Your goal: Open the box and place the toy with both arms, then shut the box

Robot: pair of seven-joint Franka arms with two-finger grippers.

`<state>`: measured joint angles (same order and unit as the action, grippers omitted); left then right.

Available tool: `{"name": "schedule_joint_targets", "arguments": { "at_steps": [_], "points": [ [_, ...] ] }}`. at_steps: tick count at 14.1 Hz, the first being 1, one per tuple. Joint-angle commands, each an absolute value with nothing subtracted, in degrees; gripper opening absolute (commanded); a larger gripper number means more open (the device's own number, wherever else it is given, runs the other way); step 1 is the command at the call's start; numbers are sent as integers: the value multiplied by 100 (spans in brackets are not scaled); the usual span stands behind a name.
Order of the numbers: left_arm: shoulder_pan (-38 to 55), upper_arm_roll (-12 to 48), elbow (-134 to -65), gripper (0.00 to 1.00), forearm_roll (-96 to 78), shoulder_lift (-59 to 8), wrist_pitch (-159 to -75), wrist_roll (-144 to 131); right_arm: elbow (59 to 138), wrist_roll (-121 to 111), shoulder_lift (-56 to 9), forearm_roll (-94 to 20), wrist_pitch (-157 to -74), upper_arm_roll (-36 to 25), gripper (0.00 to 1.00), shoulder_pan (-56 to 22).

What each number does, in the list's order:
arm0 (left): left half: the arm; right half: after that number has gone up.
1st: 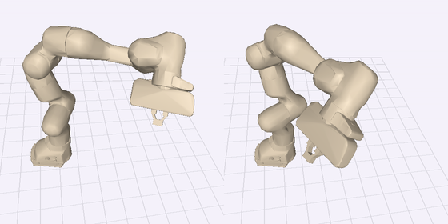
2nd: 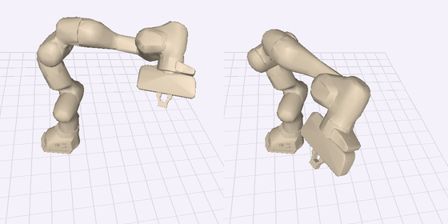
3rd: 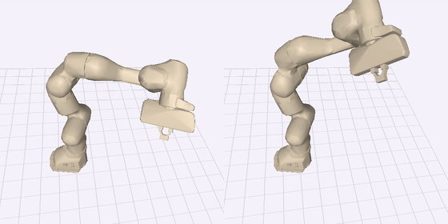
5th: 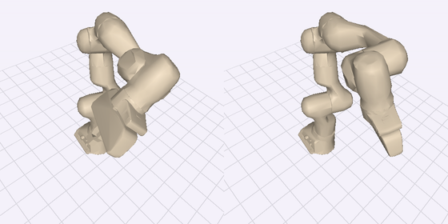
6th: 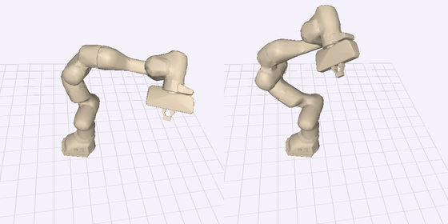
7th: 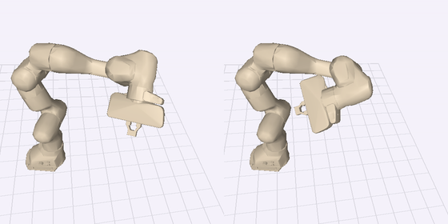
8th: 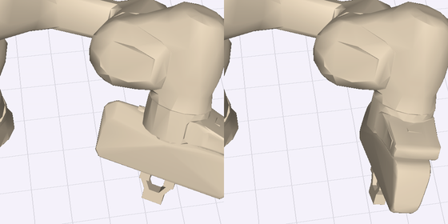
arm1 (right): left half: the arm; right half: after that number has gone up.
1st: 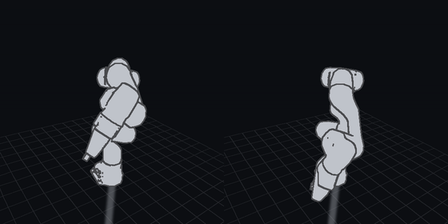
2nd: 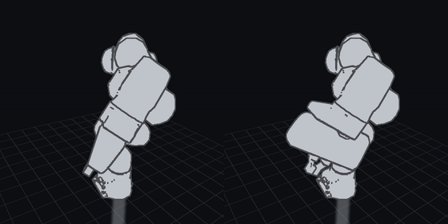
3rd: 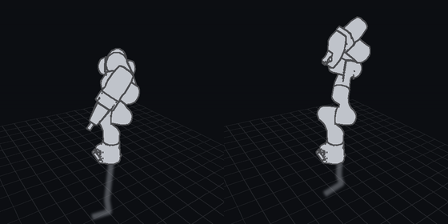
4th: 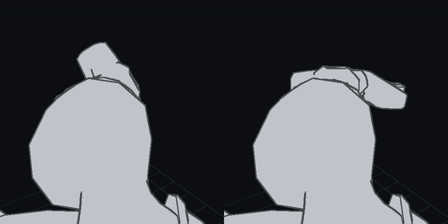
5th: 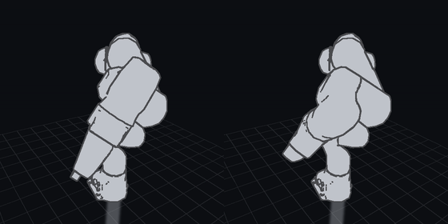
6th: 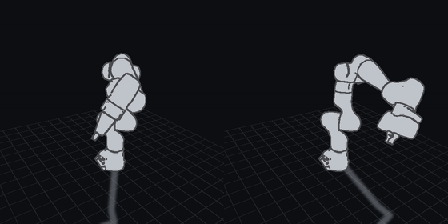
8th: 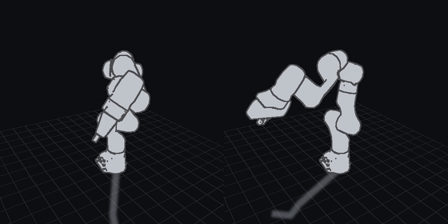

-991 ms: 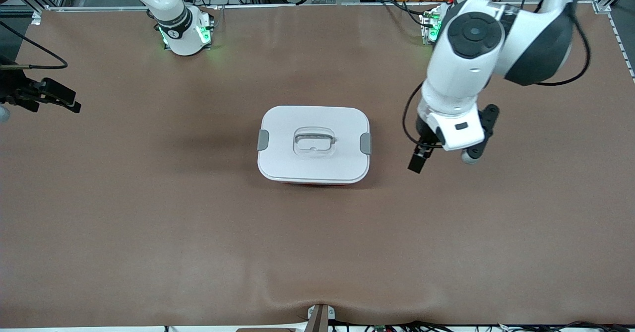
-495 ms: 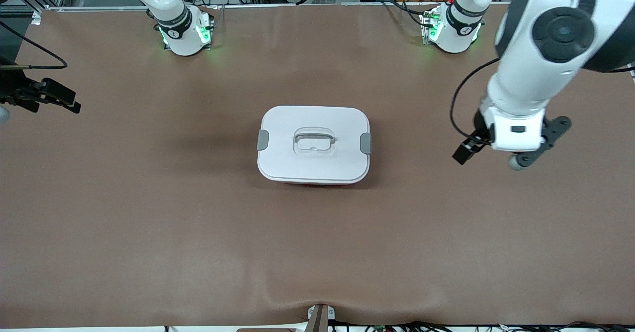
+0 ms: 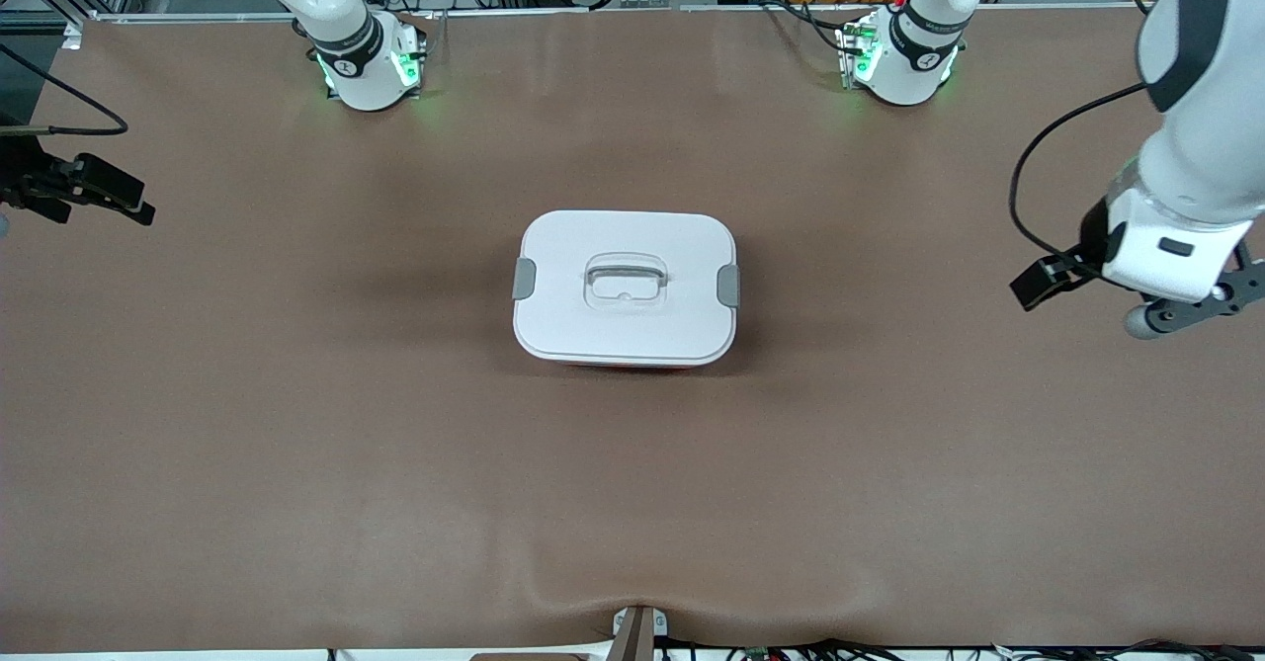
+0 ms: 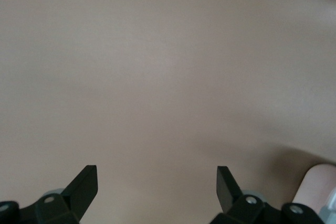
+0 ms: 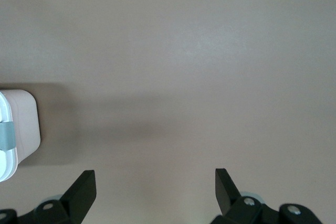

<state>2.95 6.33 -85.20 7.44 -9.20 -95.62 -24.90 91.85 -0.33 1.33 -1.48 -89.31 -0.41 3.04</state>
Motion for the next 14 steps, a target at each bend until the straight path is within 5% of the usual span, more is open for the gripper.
{"name": "schedule_joint_targets", "arguments": {
  "at_steps": [1,14],
  "points": [
    [-218,686,-8491,100,135,-738,-9475,-1524,9053,18,79,-141,-8886,-9,100,343],
    [-431,826,-8955,100,-510,464,-8631,-1687,9053,18,44,-141,-8886,-9,100,325]
  ]
}}
